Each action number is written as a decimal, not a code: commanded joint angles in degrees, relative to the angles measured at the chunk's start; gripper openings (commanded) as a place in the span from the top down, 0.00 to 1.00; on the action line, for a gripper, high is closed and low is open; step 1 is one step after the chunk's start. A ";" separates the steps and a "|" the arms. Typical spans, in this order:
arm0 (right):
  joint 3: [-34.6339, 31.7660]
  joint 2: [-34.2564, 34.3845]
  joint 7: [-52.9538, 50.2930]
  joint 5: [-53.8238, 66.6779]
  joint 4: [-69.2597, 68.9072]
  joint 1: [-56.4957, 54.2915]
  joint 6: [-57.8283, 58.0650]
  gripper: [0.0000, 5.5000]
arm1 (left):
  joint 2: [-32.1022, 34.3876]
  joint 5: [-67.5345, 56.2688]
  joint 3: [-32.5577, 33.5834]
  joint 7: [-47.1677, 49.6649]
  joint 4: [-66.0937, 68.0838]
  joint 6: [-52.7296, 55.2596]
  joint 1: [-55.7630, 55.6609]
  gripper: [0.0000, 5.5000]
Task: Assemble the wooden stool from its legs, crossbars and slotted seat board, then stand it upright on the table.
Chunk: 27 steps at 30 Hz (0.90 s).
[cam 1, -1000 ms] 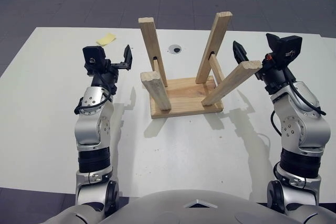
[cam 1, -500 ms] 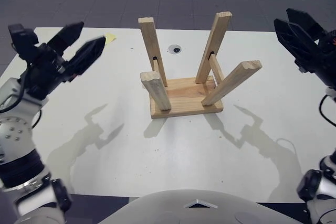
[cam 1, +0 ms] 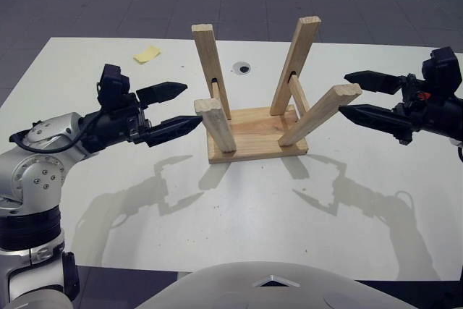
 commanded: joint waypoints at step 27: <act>4.97 2.14 -14.45 12.62 -6.02 -9.36 18.52 0.66 | -0.75 -15.13 0.38 4.20 -0.15 11.05 -6.34 0.68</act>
